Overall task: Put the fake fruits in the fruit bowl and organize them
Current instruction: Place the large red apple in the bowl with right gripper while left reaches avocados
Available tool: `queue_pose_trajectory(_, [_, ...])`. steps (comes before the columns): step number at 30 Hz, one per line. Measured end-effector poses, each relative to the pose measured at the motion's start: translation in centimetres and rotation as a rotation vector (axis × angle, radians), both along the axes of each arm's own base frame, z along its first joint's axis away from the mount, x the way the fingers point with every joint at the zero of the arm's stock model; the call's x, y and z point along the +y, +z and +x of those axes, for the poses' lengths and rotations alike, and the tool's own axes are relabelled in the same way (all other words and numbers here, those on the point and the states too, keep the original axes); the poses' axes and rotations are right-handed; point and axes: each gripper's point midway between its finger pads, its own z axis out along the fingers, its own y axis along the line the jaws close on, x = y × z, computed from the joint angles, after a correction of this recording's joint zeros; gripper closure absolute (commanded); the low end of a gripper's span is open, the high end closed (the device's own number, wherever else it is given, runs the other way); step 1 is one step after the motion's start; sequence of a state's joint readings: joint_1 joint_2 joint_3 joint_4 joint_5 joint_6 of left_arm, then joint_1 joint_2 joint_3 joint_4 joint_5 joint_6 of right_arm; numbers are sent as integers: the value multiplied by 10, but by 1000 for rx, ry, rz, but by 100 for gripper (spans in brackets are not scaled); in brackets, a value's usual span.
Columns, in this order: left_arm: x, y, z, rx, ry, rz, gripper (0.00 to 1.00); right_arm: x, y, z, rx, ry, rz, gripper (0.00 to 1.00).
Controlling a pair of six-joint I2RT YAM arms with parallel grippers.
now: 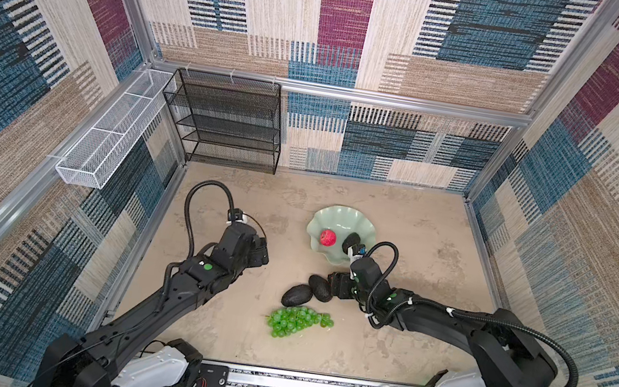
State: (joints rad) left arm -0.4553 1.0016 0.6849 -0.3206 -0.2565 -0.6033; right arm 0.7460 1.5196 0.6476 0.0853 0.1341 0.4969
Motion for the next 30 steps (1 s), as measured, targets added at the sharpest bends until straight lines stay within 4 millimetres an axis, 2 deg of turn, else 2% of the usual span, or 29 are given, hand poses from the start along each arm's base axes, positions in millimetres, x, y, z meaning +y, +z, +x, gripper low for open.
queue_pose_trajectory(5, [10, -8, -14, 2, 28, -22, 18, -3, -8, -1, 12, -24, -5, 40])
queue_pose_trajectory(10, [10, -13, -11, 11, 31, -21, 18, -22, -2, -10, -7, -75, -2, 42])
queue_pose_trajectory(14, [2, -21, -4, 28, 13, -32, 18, -41, 21, -23, -46, -119, 28, 42])
queue_pose_trajectory(18, [-7, -33, 3, 55, -8, -41, 19, -59, 60, -27, -133, -165, 63, 42])
queue_pose_trajectory(20, [-12, -37, 5, 68, -25, -57, 19, -59, 78, -19, -173, -172, 50, 42])
queue_pose_trajectory(22, [-17, -40, 6, 76, -36, -71, 19, -53, 95, -5, -212, -167, 33, 42])
queue_pose_trajectory(24, [-20, -40, 6, 79, -48, -87, 19, -43, 105, 12, -234, -148, 0, 42])
queue_pose_trajectory(27, [-28, -35, 6, 70, -81, -121, 20, -24, 107, 38, -246, -109, -41, 42])
queue_pose_trajectory(30, [-35, -28, 3, 57, -132, -141, 20, -8, 96, 63, -239, -73, -70, 42])
